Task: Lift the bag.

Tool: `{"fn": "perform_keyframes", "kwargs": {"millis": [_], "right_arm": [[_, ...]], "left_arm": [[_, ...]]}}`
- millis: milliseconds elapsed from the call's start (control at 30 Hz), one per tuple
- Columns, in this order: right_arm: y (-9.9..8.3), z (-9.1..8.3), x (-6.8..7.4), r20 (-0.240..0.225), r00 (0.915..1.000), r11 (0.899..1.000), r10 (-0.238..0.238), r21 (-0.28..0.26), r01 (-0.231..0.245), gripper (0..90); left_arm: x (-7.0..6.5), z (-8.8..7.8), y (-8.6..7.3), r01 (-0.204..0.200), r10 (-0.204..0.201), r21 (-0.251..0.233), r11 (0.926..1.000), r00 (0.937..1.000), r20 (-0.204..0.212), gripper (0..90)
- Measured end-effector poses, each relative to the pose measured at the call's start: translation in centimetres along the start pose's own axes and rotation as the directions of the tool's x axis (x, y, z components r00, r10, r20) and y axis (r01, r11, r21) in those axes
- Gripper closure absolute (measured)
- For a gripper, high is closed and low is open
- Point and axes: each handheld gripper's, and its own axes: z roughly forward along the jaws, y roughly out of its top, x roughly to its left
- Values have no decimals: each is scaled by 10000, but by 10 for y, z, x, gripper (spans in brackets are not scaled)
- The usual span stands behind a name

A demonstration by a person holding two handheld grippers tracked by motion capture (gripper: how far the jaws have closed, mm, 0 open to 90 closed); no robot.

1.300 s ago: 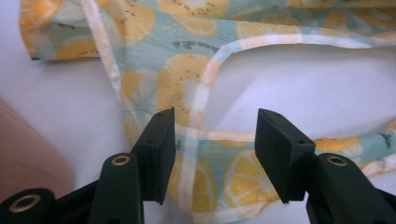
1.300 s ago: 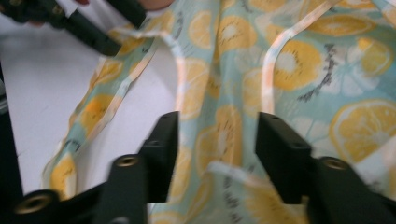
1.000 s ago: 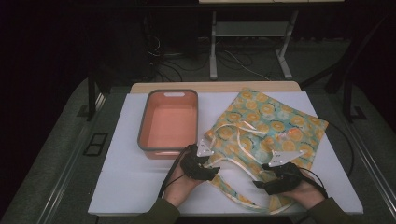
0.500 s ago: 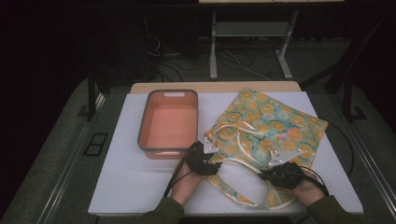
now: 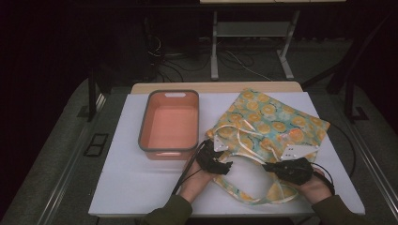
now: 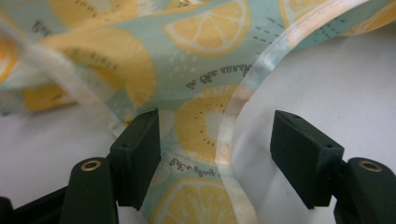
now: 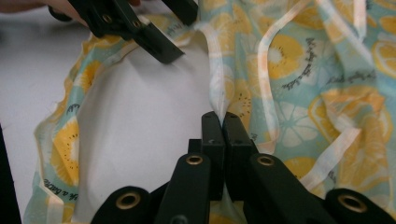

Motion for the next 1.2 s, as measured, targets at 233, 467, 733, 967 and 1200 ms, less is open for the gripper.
{"fn": "perform_keyframes", "kwargs": {"millis": [233, 467, 733, 967, 1200], "right_arm": [[2, -1, -3, -9, 10000, 9999, -13, -138, 13, 891], [2, -3, -9, 241, 9997, 9997, 48, -258, -42, 891], [14, -6, -26, 826, 9965, 9968, 108, -795, -42, 891], [39, -14, -38, 1188, 9927, 9849, 229, -1730, -20, 892], [66, -21, -38, 1280, 9918, 9675, 52, -2513, 274, 893]], "left_arm": [[8, 7, 8, 513, -517, -499, 9974, 9987, -50, 620], [8, 2, 11, 792, -752, -935, 9925, 9961, 451, 892], [14, -22, 19, 1198, -1071, -1936, 9737, 9914, 746, 894], [18, -47, 35, 1275, -1099, -2993, 9456, 9911, 751, 895], [31, -75, 50, 1545, -1371, -3988, 9039, 9879, 721, 896]]}}
